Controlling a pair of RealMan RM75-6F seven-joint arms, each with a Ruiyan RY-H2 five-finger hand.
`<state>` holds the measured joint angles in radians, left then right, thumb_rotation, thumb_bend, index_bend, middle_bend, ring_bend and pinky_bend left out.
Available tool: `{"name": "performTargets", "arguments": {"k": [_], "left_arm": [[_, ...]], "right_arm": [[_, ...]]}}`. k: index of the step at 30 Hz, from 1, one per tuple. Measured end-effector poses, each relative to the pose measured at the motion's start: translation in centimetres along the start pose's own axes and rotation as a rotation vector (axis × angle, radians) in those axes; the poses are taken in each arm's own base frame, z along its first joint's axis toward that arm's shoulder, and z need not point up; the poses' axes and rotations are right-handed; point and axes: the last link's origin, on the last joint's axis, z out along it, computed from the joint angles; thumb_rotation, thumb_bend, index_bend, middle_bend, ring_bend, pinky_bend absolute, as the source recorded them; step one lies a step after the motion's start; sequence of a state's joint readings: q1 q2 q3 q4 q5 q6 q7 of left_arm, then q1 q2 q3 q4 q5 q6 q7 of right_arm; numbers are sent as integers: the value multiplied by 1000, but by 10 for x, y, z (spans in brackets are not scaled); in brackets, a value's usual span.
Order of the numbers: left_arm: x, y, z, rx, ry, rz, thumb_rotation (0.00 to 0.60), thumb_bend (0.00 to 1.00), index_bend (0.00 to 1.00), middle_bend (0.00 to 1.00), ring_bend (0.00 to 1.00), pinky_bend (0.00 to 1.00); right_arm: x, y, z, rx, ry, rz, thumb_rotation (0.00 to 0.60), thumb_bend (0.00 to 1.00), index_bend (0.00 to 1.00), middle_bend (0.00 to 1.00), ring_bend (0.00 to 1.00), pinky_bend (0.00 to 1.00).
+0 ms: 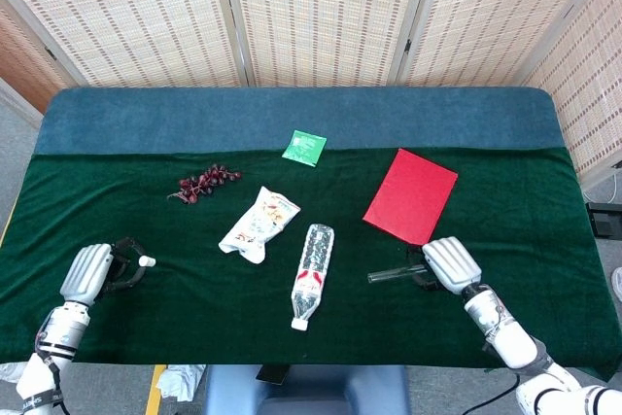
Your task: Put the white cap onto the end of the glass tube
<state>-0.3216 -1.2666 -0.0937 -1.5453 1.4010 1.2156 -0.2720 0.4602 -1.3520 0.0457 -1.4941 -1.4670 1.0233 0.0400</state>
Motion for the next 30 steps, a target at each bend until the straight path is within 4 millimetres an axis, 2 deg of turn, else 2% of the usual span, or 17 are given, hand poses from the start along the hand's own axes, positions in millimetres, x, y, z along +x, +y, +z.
{"name": "performTargets", "arguments": {"k": [5,11,17,30], "left_arm": [[13,25,10,-75,23,-97,600,514,577,1000,895,800],[24,59,26,-169,40,-171,600,514,577,1000,896,805],[26,83,35,-228,54,-186,600,514,583,1000,897,804],[13,109,36,-296,59,-258,600,514,588,1000,897,805]], "right_arm": [[14,-19,7,71,63,137,600,687,756,967,1000,1000],[22,-58,33,170,102,311,600,708,765,968,1000,1000],[21,-94,60,223,90,434,600,712,765,968,1000,1000],[5,-141,102,224,42,591,600,729,765,968,1000,1000]]}}
